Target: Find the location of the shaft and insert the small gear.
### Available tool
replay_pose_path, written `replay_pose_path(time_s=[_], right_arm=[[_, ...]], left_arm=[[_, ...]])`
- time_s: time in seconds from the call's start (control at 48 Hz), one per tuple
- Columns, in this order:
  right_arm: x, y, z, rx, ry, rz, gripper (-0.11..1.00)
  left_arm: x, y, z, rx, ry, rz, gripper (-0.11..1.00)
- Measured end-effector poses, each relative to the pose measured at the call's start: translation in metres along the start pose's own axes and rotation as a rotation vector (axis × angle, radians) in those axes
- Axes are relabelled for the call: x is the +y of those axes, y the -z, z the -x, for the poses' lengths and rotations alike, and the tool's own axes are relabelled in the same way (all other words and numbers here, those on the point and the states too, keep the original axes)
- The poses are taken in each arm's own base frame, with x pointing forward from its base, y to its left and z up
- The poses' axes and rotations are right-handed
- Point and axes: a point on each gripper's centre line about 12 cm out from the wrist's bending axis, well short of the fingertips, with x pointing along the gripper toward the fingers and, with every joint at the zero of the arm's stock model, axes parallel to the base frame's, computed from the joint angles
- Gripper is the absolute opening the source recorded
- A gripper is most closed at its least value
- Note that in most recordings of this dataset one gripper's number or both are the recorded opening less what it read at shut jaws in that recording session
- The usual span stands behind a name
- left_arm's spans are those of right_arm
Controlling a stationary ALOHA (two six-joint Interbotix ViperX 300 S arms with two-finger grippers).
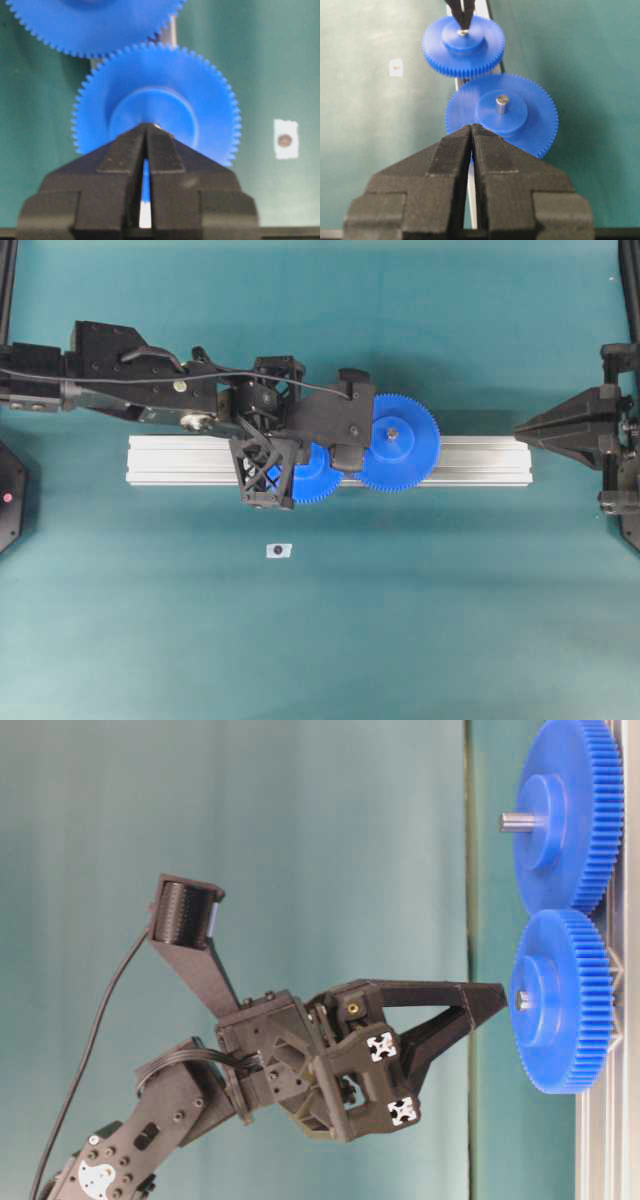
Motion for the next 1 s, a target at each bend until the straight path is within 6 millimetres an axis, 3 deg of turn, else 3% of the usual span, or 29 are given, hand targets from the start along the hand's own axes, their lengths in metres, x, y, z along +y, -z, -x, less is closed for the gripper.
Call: replay_pose_path(time_s=[0.104,0.437,0.77,0.999], right_arm=[[0.0,0.0,0.0,0.0,0.0,0.0,0.1],[-0.001,0.0,0.0,0.0,0.003,-0.001,0.1],[-0.001,0.0,0.0,-0.002,0.003,-0.001,0.1],[-0.001,0.0,0.001,-0.003,0.003,-0.001,0.11]], left_arm=[[0.0,-0.005,0.008,-0.002,0.0,-0.004,0.01],[0.006,-0.033,0.08,-0.158,-0.03,0.0,0.01],[-0.021,-0.021,0.113,-0.237,0.007,0.039,0.01],[-0.024,-0.003,0.128,-0.353,0.009,0.131,0.01]])
